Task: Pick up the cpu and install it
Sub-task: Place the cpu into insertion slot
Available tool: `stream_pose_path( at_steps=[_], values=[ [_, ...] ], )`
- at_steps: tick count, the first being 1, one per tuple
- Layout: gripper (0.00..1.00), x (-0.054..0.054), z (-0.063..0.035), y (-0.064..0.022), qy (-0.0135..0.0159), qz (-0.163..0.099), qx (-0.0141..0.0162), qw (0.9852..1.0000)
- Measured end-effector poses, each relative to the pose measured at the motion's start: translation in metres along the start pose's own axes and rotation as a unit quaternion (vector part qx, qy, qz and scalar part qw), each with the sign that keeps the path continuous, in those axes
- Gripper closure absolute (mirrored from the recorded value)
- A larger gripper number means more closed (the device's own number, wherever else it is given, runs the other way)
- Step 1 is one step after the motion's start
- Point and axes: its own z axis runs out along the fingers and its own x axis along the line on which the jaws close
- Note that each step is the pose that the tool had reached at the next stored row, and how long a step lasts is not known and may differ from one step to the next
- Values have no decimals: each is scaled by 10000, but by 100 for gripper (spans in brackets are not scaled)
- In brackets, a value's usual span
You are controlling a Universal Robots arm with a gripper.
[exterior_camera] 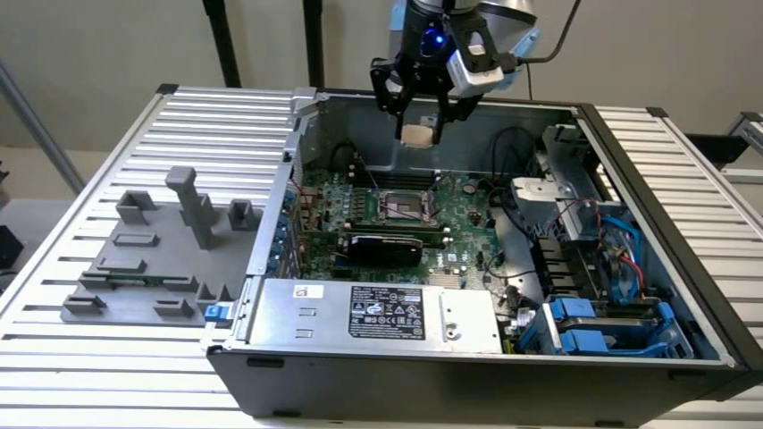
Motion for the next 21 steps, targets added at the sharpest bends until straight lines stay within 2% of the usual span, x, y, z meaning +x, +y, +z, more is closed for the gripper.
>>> stream_pose_path(
  at_steps=[5, 10, 13, 16, 21],
  values=[
    [46, -1, 59, -4, -25, 451, -11, 9990],
    [46, -3, 125, -7, -51, 904, -23, 9959],
    [46, -4, 166, -9, -66, 1174, -30, 9931],
    [46, -5, 207, -12, -81, 1444, -36, 9895],
    [46, -7, 275, -16, -106, 1890, -48, 9819]
  ],
)
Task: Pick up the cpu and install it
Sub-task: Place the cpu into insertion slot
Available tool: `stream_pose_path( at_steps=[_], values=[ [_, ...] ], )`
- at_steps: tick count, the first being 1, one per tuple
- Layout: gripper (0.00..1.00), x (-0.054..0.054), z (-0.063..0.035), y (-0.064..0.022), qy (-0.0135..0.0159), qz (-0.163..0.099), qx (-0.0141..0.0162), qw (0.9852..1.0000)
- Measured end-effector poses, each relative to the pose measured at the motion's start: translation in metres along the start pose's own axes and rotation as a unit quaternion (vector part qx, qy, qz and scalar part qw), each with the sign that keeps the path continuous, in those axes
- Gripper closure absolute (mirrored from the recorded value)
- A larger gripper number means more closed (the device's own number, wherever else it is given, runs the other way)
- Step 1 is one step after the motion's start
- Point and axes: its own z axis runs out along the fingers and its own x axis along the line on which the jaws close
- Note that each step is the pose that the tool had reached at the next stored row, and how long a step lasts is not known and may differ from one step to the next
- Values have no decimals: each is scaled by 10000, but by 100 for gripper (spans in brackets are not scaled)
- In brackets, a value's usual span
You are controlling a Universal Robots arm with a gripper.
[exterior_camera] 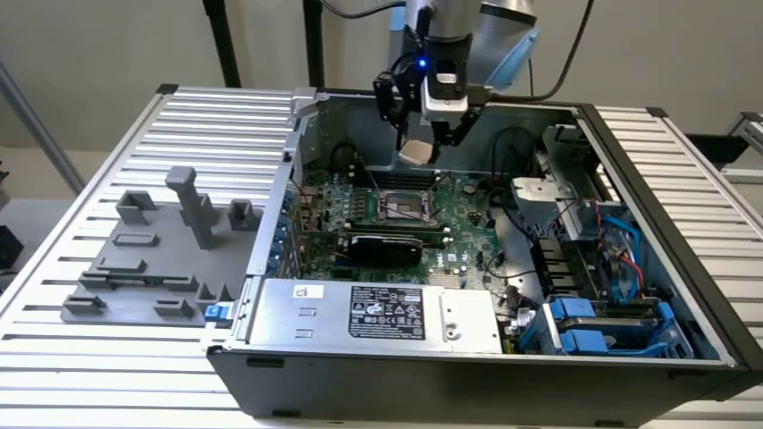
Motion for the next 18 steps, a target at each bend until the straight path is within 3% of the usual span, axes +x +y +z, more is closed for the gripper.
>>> stream_pose_path(
  at_steps=[4, 8, 13, 18],
  values=[
    [46, -1, 56, -3, -20, 367, -9, 9993],
    [46, -3, 110, -6, -41, 725, -18, 9974],
    [46, -4, 180, -10, -66, 1180, -30, 9930],
    [46, -6, 249, -14, -91, 1627, -41, 9866]
  ],
)
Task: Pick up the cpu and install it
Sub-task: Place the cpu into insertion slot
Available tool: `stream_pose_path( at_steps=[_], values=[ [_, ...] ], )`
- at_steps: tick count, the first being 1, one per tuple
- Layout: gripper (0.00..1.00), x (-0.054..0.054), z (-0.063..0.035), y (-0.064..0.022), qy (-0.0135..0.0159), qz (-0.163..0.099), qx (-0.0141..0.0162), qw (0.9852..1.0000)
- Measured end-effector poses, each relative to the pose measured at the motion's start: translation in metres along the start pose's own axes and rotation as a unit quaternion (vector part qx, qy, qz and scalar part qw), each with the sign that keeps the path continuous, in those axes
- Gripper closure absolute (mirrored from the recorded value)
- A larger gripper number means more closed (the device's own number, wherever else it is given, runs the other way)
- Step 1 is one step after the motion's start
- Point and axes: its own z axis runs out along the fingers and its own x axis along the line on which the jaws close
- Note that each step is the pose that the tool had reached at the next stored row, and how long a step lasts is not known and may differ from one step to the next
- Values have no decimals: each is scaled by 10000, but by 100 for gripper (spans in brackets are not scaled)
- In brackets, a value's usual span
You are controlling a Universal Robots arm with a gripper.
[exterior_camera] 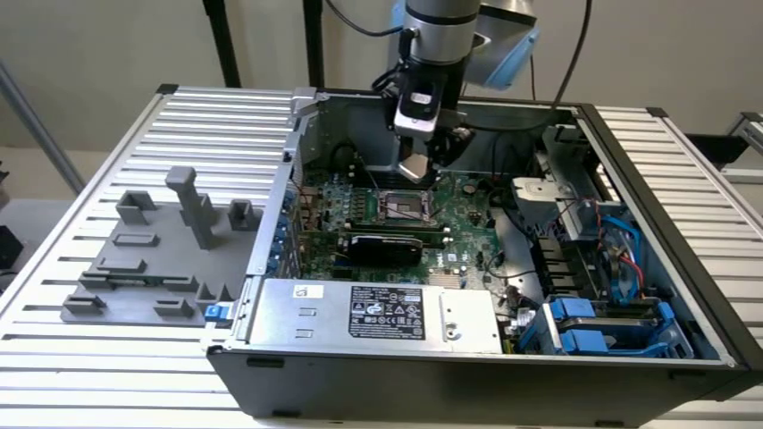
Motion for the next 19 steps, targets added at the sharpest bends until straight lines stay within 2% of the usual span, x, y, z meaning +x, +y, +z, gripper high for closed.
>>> stream_pose_path(
  at_steps=[5, 10, 15, 19],
  values=[
    [46, -2, 70, -4, -26, 457, -11, 9990],
    [46, -3, 138, -8, -51, 907, -23, 9959],
    [46, -5, 199, -11, -69, 1362, -24, 9907],
    [46, -6, 243, -14, -81, 1719, -20, 9851]
  ],
)
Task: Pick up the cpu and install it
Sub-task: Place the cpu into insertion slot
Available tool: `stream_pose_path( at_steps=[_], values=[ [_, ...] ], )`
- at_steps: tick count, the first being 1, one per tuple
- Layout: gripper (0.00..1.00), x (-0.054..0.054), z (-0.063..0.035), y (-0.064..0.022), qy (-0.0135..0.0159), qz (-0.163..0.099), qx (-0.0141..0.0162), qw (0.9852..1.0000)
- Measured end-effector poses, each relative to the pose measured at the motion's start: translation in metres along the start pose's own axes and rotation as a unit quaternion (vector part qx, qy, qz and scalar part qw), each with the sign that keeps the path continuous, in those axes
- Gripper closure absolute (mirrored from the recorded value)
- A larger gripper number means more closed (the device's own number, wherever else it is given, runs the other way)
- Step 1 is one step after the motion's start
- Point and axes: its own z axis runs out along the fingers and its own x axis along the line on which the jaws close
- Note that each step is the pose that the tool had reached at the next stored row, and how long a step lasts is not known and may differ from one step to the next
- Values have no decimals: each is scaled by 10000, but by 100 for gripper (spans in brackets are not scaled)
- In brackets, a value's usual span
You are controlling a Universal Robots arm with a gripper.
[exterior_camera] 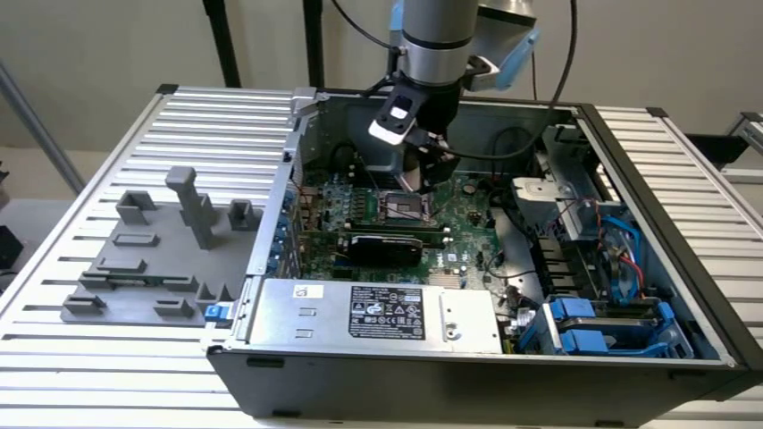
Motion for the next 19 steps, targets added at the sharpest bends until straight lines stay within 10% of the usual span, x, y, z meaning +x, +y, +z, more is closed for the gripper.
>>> stream_pose_path(
  at_steps=[10, 19],
  values=[
    [46, -2, 71, -4, 11, 752, 102, 9971],
    [46, -4, 142, -7, 9, 1428, 188, 9896]
  ],
)
